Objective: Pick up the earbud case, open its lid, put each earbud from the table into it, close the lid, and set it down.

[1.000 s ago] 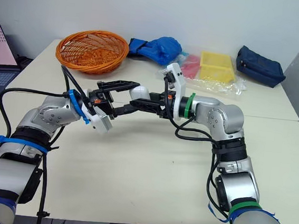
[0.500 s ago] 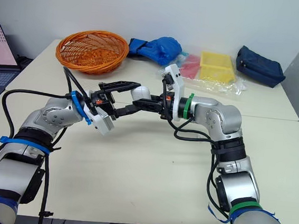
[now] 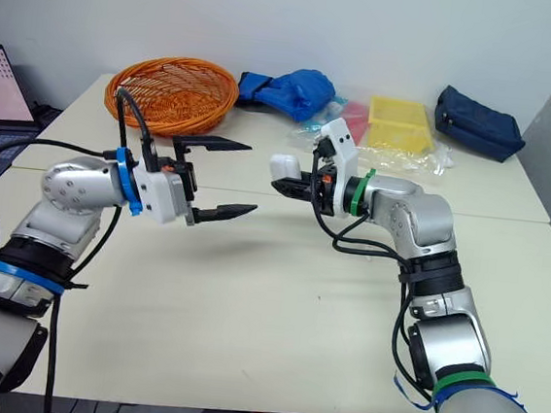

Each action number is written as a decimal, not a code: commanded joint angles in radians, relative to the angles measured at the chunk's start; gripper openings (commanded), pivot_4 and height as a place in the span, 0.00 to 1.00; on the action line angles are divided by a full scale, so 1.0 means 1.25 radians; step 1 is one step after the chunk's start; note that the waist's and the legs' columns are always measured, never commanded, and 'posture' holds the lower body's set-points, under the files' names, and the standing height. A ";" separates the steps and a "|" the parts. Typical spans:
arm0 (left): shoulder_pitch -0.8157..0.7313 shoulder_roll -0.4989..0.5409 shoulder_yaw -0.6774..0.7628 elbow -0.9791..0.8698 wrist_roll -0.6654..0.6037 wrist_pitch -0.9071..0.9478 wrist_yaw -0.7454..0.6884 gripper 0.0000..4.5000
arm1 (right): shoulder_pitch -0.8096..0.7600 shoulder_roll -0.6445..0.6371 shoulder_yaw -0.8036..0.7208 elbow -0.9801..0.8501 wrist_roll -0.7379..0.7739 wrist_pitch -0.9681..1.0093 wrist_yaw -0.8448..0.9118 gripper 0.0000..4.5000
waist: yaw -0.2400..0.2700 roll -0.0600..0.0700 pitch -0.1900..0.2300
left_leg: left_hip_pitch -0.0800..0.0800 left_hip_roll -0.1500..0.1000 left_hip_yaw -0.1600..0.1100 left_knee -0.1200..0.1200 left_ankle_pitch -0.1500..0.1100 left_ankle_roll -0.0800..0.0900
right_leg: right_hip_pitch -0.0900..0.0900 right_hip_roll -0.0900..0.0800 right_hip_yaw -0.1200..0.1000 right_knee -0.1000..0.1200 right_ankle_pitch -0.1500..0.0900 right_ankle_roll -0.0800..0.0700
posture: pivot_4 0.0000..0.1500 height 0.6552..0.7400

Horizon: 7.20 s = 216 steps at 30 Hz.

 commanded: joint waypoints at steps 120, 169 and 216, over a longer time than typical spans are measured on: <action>0.300 -0.378 0.328 -0.471 -0.156 0.808 0.003 0.17 | 0.057 -0.110 0.017 -0.141 -0.101 -0.306 0.184 0.99 | 0.000 0.001 0.001 | 0.003 0.000 -0.009 0.006 0.001 0.000 | 0.004 0.002 -0.001 0.006 0.000 -0.002 | 1.00 1.00; 0.316 -0.363 0.411 -0.436 -0.142 0.737 0.238 0.17 | 0.418 0.038 -0.117 -0.110 -0.224 -0.241 -0.395 0.99 | 0.000 0.000 0.000 | 0.002 0.000 -0.008 0.005 0.001 0.000 | 0.004 0.002 0.001 0.005 -0.002 0.001 | 1.00 1.00; 0.408 -0.384 0.353 -0.495 -0.135 0.682 0.216 0.17 | 0.302 -0.657 0.144 0.237 -0.464 -0.803 0.465 0.10 | 0.000 0.005 0.003 | 0.008 0.000 -0.004 0.003 0.001 0.000 | 0.013 0.002 0.001 -0.007 0.000 0.004 | 1.00 1.00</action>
